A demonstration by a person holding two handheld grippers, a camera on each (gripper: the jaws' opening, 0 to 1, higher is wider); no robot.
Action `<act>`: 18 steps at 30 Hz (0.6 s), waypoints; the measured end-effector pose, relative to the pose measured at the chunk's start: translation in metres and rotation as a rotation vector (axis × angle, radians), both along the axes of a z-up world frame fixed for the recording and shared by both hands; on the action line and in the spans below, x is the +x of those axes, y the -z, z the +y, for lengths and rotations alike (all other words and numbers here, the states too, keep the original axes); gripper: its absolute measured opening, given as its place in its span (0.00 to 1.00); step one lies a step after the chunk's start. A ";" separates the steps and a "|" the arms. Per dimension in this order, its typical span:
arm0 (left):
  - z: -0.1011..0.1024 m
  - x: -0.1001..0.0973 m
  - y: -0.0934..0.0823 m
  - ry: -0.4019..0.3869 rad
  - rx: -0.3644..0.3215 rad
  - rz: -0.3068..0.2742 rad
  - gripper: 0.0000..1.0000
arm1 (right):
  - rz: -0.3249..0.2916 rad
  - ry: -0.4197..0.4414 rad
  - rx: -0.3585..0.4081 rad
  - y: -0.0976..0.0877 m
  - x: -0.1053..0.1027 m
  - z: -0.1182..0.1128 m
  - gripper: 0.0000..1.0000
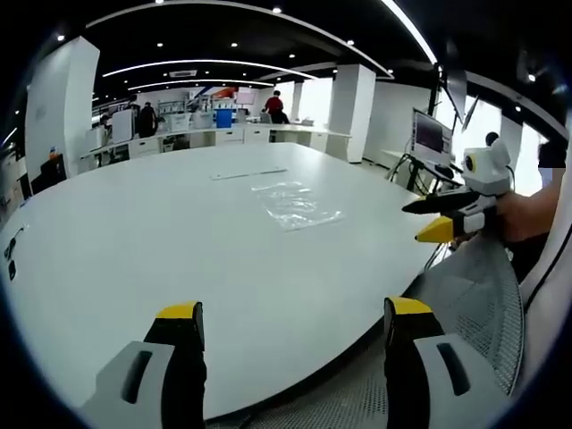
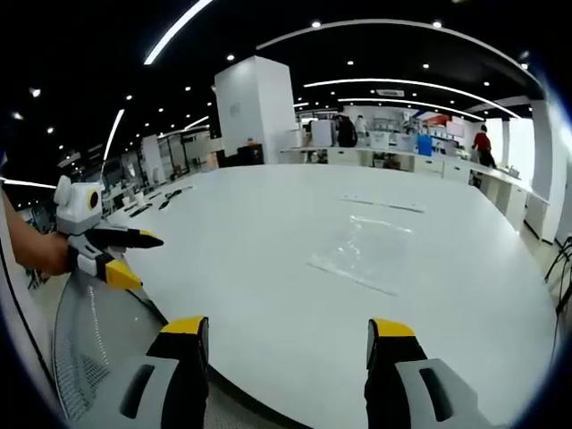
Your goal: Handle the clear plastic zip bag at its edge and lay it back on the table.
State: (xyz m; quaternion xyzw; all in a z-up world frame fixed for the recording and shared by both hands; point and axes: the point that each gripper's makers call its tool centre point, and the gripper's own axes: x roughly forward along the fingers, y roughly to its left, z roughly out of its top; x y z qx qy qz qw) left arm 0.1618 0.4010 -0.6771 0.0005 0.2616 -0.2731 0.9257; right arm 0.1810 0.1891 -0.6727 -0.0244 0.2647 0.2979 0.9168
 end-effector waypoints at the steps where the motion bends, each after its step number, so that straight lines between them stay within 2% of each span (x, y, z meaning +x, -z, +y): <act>1: -0.001 -0.001 0.000 0.009 0.004 0.003 0.81 | -0.004 0.009 0.002 -0.001 0.001 -0.001 0.71; 8: -0.008 -0.005 0.000 0.037 0.011 0.009 0.81 | -0.015 0.042 0.005 -0.002 0.005 -0.006 0.71; 18: -0.004 0.000 -0.007 0.001 0.007 -0.016 0.80 | 0.006 -0.011 -0.007 0.000 -0.001 0.004 0.71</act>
